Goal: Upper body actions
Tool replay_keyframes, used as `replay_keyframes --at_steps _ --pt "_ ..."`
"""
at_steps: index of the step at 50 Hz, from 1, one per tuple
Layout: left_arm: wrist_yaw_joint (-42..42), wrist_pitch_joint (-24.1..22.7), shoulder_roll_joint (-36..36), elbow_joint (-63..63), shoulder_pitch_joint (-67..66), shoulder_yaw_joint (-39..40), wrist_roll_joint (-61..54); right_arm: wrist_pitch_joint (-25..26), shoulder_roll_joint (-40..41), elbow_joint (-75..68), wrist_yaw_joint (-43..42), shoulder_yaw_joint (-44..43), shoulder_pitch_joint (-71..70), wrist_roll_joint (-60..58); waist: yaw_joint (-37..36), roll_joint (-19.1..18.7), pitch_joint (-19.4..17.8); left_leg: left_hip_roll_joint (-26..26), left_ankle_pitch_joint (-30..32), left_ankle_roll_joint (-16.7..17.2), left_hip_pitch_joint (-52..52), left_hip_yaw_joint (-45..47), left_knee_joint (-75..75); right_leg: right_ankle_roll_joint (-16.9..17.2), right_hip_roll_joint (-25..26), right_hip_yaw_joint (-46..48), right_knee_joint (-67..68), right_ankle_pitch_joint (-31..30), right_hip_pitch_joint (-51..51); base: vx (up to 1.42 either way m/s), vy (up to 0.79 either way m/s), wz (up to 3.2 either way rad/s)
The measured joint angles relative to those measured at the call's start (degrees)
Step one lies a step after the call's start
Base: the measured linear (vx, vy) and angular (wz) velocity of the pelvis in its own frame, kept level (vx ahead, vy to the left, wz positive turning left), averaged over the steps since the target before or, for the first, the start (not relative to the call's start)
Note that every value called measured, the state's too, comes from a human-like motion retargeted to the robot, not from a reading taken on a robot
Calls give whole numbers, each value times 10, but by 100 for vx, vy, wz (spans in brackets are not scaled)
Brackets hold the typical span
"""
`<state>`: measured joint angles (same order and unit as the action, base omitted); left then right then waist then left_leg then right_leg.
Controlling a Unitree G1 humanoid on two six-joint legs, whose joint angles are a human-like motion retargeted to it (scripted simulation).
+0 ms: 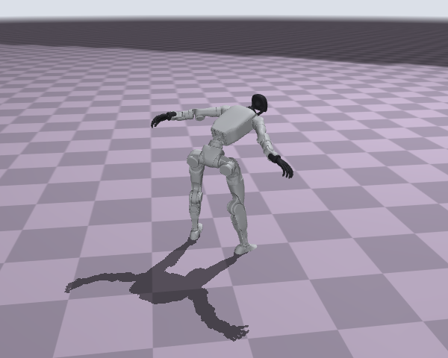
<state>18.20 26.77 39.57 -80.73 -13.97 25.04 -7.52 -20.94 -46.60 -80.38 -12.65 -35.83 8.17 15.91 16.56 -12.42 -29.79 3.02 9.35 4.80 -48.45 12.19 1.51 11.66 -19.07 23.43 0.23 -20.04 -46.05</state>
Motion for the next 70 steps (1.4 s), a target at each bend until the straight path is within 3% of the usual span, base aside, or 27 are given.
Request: replay_keyframes --at_steps 5,11,15,18,21,28,32,36,41,50,59,65,70 --pt "-59 23 7 7 -48 42 67 27 -28 7 3 -19 -3 -65 -103 -84 0 -34 7 -1 -3 -62 -8 -4 -16 76 -8 21 63 -33 8 121" --pt "-124 58 -29 -18 -89 105 127 78 -69 22 0 1 -33 -168 -201 -147 0 -75 14 1 -12 -119 -18 -5 -26 149 -27 42 127 -24 7 111" --pt "-239 26 -55 -36 -101 118 120 105 -70 26 -1 19 -76 -216 -259 -174 0 -99 19 0 -19 -153 -19 1 -30 185 -41 53 161 -17 -5 97" --pt "-371 -57 -80 -50 -102 124 73 125 -60 21 14 56 -136 -234 -291 -174 0 -115 21 -2 -30 -170 -16 2 -34 195 -48 58 165 -10 6 82" --pt "-391 -100 -100 -63 -100 105 72 140 -48 24 18 96 -192 -245 -316 -174 0 -129 23 -5 -45 -180 -12 2 -40 193 -46 64 157 -5 11 68" --pt "-350 -82 -118 -66 -64 49 101 190 -12 30 42 176 -324 -252 -411 -174 0 -141 25 -7 -88 -195 -5 3 -48 197 -45 62 120 -13 -18 46" --pt "-345 -90 -98 -68 -12 8 92 229 -5 22 112 187 -378 -253 -508 -174 0 -143 27 -5 -114 -202 0 4 -50 194 -45 63 95 -7 -55 37" --pt "-357 -100 -82 -93 50 -29 81 272 4 27 209 180 -414 -296 -598 -174 0 -142 28 -2 -132 -208 2 5 -47 197 -44 66 78 -9 -62 25" --pt "-385 -96 -82 -129 119 -40 48 277 26 48 210 124 -421 -308 -666 -174 0 -135 26 -1 -137 -213 -2 3 -40 200 -38 71 73 -5 -47 -5" --pt "-403 -93 -98 -134 154 -60 -10 238 30 60 149 41 -302 -262 -628 -174 0 -117 19 -5 -91 -200 -7 -6 -25 183 -33 68 98 3 -7 -41" --pt "-284 -69 -119 -109 189 -177 -9 166 56 85 88 -72 -76 -234 -494 -167 0 -79 8 -5 -11 -164 -8 -7 -14 155 -19 58 133 4 -1 -71" --pt "-198 -73 -121 -98 209 -217 -57 112 130 97 69 -92 14 -208 -364 -67 0 -43 -10 -3 37 -102 -7 -10 -10 98 -12 44 123 9 6 -110" --pt "-176 -97 -111 -73 237 -235 -104 79 175 96 67 -86 55 -184 -247 22 0 -14 -26 3 79 -41 -6 -10 -5 42 -4 33 106 12 3 -123"
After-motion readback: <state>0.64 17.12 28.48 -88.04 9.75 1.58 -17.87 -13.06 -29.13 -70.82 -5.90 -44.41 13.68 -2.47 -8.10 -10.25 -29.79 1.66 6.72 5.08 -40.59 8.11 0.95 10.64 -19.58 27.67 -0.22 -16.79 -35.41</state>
